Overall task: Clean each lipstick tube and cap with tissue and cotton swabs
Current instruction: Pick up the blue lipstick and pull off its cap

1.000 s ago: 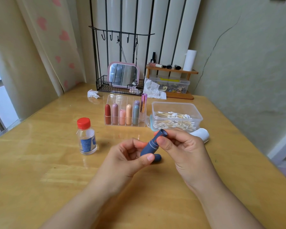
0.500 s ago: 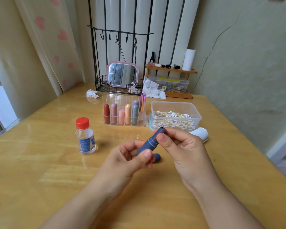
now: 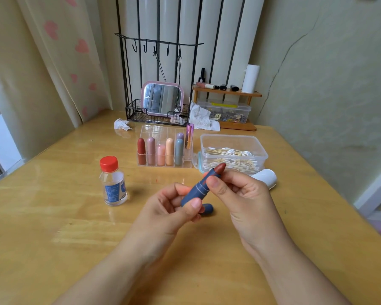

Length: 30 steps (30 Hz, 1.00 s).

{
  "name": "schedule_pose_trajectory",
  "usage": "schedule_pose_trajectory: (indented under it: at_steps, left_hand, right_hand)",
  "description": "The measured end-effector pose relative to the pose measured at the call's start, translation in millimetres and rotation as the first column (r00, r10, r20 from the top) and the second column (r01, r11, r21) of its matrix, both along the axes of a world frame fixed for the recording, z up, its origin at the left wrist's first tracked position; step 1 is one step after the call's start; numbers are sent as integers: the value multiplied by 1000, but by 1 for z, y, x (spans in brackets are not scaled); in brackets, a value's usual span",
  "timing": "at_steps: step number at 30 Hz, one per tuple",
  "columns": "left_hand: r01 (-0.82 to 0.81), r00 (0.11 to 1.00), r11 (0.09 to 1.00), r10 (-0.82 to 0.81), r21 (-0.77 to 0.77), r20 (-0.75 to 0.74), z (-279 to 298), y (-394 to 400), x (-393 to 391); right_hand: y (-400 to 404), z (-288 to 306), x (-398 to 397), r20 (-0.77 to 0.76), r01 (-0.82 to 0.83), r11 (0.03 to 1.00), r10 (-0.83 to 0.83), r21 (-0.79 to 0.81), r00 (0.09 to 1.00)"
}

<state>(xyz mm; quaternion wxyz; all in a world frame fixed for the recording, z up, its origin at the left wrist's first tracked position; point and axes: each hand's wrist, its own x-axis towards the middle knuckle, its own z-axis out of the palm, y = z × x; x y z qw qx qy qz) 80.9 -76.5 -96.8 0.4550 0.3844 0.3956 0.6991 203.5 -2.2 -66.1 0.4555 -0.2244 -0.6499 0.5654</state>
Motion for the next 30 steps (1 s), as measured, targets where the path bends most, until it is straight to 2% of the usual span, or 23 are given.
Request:
schedule_pose_trajectory:
  at_steps: [2, 6, 9, 12, 13, 15, 17, 20, 23, 28, 30]
  left_hand:
    - [-25, 999, 999, 26, 25, -38, -1, 0, 1]
    - [67, 997, 996, -63, -66, 54, 1, 3, 4]
    - [92, 989, 996, -94, -21, -113, 2, 0, 0]
    - [-15, 976, 1000, 20, 25, -217, 5, -2, -3]
    - [-75, 954, 996, 85, 44, -288, 5, -1, -4]
    - [-202, 836, 976, 218, 87, -504, 0, 0, -5]
    - [-305, 729, 947, 300, 100, -615, -5, 0, -4]
    - [-377, 674, 924, 325, 70, -664, -7, 3, -4]
    - [-378, 673, 925, 291, 21, -680, -9, 7, -6]
    - [-464, 693, 885, 341, -32, -635, -12, 14, -13]
    - [-509, 661, 860, 361, -39, -658, -12, 16, -17]
  right_hand:
    - [1, -1, 0, 15, 17, 1000, -17, 2, 1000]
    - [3, 1, 2, 17, -12, 1000, 12, -13, 1000]
    - [3, 2, 3, 20, -49, 999, 49, -2, 999]
    - [4, -2, 1, 80, -16, 997, 10, 72, 997]
    - [4, -3, 0, 96, 2, 995, -12, 99, 995]
    - [4, -6, -3, 131, 47, 990, -65, 131, 989]
    - [2, -8, -5, 173, 88, 982, -117, 167, 978]
    - [2, -13, -6, 219, 133, 972, -175, 195, 960]
    - [2, -13, -7, 277, 147, 973, -193, 178, 941]
    - [8, -15, -8, 416, 165, 969, -228, 183, 880]
    - [12, -18, -6, 448, 188, 961, -262, 203, 855]
